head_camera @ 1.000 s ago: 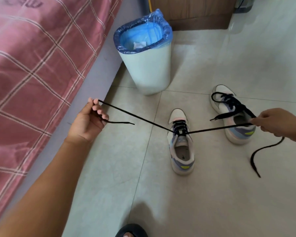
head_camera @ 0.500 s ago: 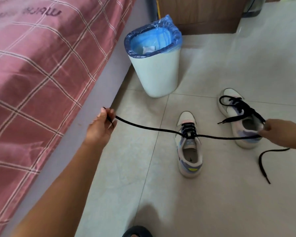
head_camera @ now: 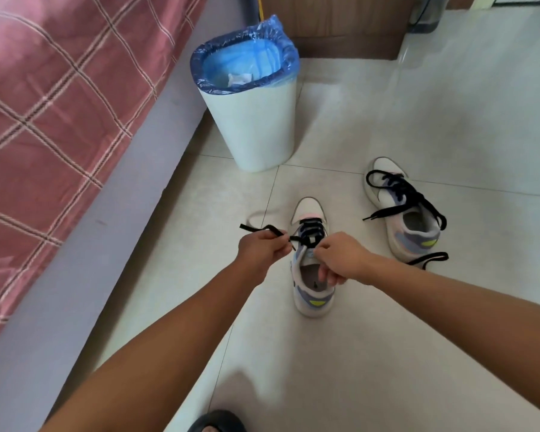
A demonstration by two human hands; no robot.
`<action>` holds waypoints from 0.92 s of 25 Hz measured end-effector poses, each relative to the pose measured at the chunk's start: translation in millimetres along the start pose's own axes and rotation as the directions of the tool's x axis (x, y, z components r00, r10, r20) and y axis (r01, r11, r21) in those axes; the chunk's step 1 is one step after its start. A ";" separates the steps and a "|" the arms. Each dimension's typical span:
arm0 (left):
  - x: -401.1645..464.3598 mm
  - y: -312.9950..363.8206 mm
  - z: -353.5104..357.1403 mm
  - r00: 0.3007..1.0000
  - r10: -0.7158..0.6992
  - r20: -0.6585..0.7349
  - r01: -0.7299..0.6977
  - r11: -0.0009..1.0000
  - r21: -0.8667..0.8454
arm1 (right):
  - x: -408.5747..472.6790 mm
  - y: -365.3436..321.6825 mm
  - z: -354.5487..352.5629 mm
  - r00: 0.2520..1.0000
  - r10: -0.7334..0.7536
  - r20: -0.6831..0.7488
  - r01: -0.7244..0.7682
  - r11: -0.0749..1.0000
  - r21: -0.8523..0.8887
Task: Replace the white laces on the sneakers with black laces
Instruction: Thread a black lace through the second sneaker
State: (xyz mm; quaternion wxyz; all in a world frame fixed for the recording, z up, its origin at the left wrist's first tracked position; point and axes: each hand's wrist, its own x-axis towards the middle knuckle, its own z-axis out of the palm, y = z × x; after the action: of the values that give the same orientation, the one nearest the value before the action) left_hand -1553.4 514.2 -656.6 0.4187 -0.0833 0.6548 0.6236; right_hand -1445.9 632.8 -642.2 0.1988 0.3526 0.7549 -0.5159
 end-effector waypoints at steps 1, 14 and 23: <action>1.0 -3.1 3.2 1.000 0.020 -0.010 -0.020 0.998 0.064 | 2.5 -2.8 6.4 0.998 0.054 0.027 -0.057 0.993 0.100; 8.2 -6.1 2.2 0.978 0.209 0.019 -0.198 0.890 0.411 | 10.8 -1.5 23.4 0.999 0.048 0.003 -0.046 0.934 0.355; 9.7 2.4 4.7 0.980 0.158 0.125 -0.200 0.846 0.495 | 10.0 1.0 29.1 0.998 0.057 -0.039 -0.040 0.934 0.356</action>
State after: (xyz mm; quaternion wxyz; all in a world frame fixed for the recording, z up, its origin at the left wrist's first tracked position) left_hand -1559.0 522.9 -660.5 0.3915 0.1153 0.7830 0.4695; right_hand -1453.7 609.5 -660.8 0.1261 0.4138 0.6452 -0.6297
